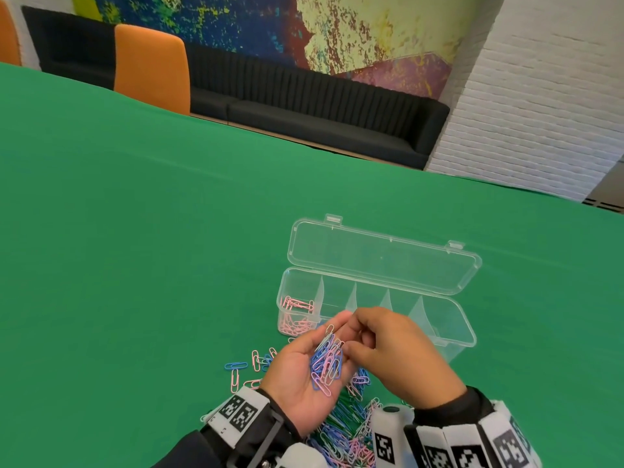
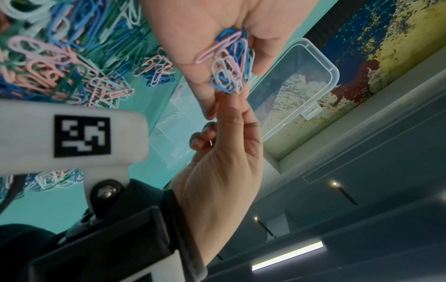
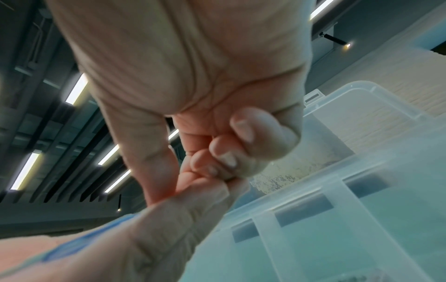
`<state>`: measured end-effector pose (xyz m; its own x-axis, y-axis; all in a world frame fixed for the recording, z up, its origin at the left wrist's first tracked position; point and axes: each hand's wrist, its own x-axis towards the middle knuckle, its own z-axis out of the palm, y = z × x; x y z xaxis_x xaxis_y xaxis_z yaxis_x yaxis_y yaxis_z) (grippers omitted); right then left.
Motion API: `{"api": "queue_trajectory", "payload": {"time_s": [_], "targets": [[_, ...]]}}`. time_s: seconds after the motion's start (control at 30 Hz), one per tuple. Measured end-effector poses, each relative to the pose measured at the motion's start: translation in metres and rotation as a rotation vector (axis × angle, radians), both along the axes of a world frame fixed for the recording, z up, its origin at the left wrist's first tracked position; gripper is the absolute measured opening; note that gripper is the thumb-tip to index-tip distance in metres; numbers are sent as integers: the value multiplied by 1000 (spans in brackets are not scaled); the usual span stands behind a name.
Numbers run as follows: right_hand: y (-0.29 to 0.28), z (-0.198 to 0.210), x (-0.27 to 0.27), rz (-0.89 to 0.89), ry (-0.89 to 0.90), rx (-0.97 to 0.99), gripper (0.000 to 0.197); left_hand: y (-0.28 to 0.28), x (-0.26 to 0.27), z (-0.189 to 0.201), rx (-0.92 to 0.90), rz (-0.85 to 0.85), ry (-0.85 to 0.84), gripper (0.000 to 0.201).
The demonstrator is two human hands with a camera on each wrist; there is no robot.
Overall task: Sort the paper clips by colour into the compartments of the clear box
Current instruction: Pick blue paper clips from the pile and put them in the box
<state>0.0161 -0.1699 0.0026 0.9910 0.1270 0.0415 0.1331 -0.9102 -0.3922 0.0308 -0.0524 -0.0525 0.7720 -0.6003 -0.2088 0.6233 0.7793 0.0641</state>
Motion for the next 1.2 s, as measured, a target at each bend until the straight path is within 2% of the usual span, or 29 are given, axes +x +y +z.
{"api": "queue_trajectory", "payload": {"time_s": [0.13,0.3,0.43,0.57,0.7,0.93,1.1,1.2], "targets": [[0,-1,1,-12,13,28,12,1,1,-1,-1,-11,-3,46],[-1,-1,1,-15,29,107,4,1,1,-1,6,-9,-4,44],[2,-1,0,0,44,82,5,2,1,-1,-2,-13,-2,43],[0,-1,2,8,48,21,18,2,0,0,-29,-17,4,43],[1,-3,1,24,53,66,8,2,2,-3,-24,-28,-9,42],[2,-8,2,62,42,-2,12,-1,-1,-2,-63,-40,8,42],[-2,-5,3,65,69,-5,23,0,1,-4,-81,-30,46,46],[-7,-1,3,58,81,55,18,0,1,-3,-79,-34,48,49]]}}
